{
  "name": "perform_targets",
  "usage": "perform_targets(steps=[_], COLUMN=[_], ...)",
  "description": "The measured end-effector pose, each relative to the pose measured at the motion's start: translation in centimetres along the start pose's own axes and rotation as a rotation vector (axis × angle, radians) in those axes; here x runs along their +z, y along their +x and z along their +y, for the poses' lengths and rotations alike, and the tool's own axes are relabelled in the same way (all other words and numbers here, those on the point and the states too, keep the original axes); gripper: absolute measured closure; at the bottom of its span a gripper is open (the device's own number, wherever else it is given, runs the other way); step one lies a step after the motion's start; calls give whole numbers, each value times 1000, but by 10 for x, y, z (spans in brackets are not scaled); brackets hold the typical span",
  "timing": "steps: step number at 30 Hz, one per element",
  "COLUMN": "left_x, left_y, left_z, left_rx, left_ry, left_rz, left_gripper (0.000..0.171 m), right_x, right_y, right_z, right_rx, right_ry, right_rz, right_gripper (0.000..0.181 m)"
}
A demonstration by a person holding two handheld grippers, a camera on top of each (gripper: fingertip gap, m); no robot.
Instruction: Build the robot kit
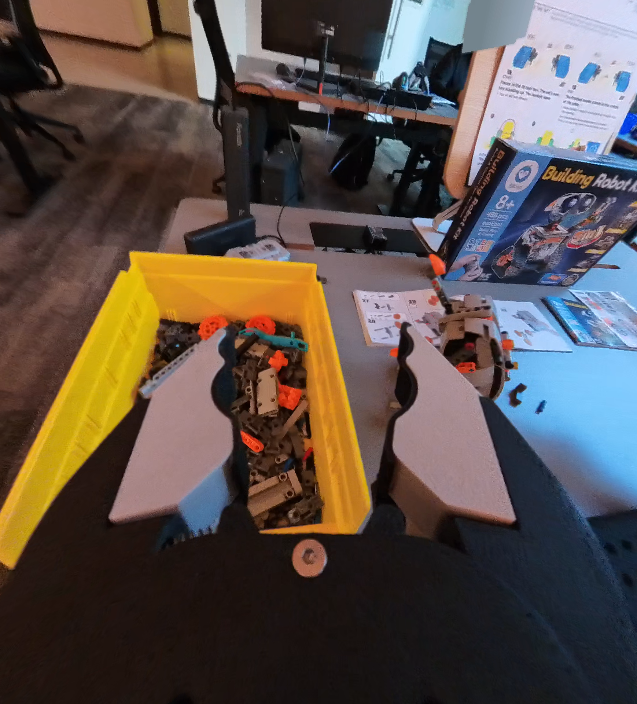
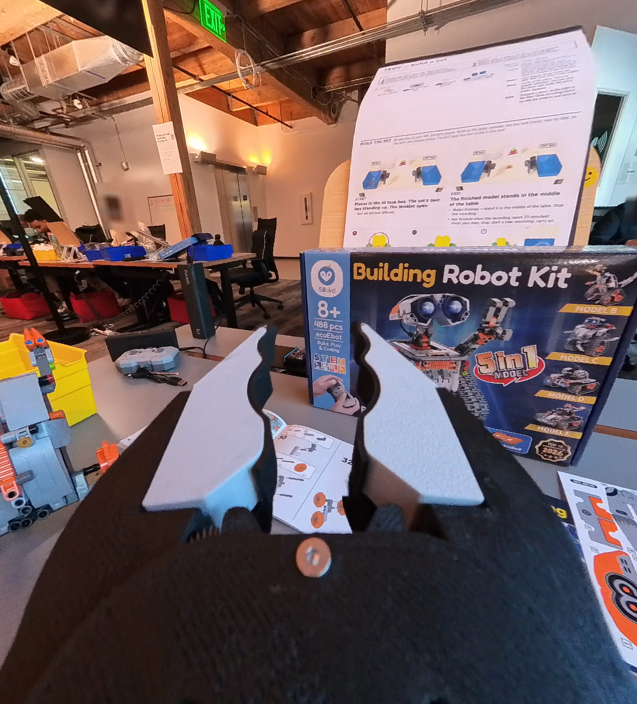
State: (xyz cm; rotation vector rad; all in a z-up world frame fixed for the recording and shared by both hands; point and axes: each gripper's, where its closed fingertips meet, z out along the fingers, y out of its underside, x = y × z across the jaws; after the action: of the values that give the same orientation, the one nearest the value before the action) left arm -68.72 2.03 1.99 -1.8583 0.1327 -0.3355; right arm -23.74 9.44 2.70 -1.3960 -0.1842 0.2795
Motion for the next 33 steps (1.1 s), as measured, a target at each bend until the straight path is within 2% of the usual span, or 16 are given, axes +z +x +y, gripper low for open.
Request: perform_targets(steps=[3,5,7,10,12,13,16,19,23,27,33], left_x=[-3,-3,0,5,14,19,29,31,37,35,39], left_y=[-24,-38,-52,-76,-87,-92,-110,-129,-139,-141,-136], left_z=[5,14,35,74,95,106,132,142,147,161,164], left_rx=[11,41,59,47,87,131,326,497,643,690,722], left_ry=[-18,-86,-235,-511,-659,-730,-940,-1080,-1150,-1216,-1176], left_rz=[-58,-91,-109,-142,-137,-124,-88,-71,-9,35,64], left_gripper=[91,97,98,116,146,152,154,154,149,147,146], right_x=[3,5,6,7,8,8,9,9,8,7,-20], right_y=[-2,-2,-3,-3,-4,-4,-5,-7,-8,-5,-9], right_z=[5,9,13,15,16,17,18,18,16,15,10], right_rx=[-12,-27,-34,-41,-51,-54,-56,-58,-72,-61,67], right_ry=[-14,-28,-42,-49,-54,-57,-61,-60,-60,-65,-101], right_rz=[-5,-7,-7,-11,-12,-13,-18,-25,-27,-20,-80], right_gripper=[140,141,140,140,140,140,141,141,141,141,140])
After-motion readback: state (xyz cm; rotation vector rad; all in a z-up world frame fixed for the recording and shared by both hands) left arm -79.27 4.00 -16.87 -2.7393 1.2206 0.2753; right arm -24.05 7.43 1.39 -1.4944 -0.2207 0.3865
